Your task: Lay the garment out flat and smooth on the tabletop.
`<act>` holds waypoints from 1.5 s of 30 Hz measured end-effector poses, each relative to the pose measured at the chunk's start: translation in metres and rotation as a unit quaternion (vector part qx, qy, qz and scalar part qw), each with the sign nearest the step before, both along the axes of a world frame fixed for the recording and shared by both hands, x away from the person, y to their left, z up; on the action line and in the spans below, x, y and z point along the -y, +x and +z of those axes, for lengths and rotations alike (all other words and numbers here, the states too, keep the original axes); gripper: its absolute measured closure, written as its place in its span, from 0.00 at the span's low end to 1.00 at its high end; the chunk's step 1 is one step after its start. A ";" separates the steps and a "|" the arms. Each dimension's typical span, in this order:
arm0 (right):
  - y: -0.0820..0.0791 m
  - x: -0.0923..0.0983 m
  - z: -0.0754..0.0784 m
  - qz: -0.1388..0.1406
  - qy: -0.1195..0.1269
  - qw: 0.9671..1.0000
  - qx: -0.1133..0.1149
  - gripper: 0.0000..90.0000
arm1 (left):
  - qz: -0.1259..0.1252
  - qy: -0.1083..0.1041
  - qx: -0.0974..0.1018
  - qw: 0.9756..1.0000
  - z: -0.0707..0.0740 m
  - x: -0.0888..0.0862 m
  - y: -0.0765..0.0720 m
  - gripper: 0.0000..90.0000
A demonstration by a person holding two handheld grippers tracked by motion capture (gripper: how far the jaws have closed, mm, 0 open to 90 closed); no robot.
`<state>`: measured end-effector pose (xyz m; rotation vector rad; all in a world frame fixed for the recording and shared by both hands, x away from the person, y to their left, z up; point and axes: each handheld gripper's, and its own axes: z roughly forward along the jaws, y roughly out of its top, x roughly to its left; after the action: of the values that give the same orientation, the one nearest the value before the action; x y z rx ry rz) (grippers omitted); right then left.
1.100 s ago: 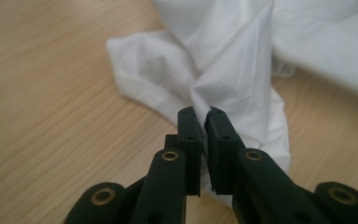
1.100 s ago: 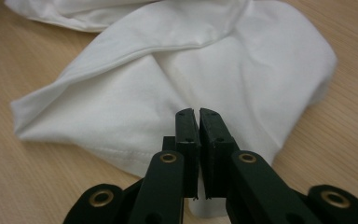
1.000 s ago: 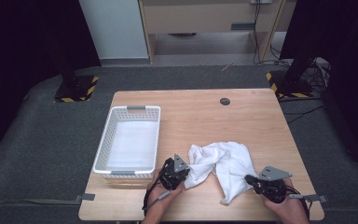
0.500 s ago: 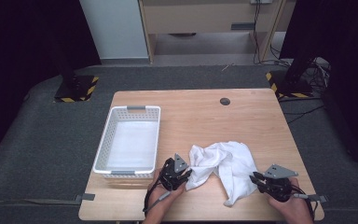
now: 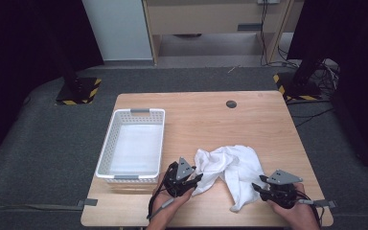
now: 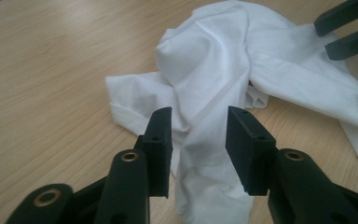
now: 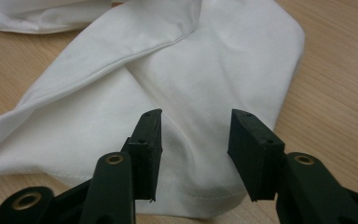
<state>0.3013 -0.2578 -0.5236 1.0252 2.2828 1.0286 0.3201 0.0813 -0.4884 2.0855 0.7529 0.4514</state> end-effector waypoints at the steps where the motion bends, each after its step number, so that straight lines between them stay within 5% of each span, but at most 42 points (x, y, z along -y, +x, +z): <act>1: 0.000 0.000 0.000 0.000 0.000 1.000 0.000 0.58 | -0.007 0.004 0.000 1.000 -0.002 0.003 0.000 0.64; 9: -0.001 -0.007 -0.006 0.021 -0.003 1.000 0.000 0.39 | -0.017 0.045 -0.002 0.999 -0.024 0.021 0.010 0.52; 12: 0.000 -0.011 -0.009 0.030 -0.010 0.999 -0.004 0.36 | -0.011 0.061 -0.014 0.998 -0.031 0.024 0.014 0.61; 15: -0.001 -0.014 -0.012 0.039 -0.024 0.999 -0.007 0.45 | -0.007 0.060 -0.027 0.998 -0.033 0.023 0.016 0.79; 18: -0.002 -0.014 -0.013 0.048 -0.026 0.998 -0.012 0.63 | -0.005 0.047 -0.031 0.998 -0.029 0.020 0.015 0.91; 24: -0.002 -0.010 -0.010 0.045 -0.035 0.998 -0.017 0.95 | 0.015 -0.019 -0.001 1.000 -0.002 0.006 0.010 0.94; 33: 0.000 0.003 -0.002 0.015 -0.004 1.000 -0.019 0.98 | 0.039 -0.046 0.002 0.998 0.008 -0.015 0.013 0.94; 45: 0.000 0.009 -0.001 0.002 -0.004 1.000 -0.019 0.94 | 0.041 -0.060 -0.005 0.997 0.009 -0.022 0.015 0.94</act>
<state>0.3017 -0.2665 -0.5248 1.0451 2.3191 1.0086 0.3354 0.1031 -0.4795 1.9523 0.8531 0.4291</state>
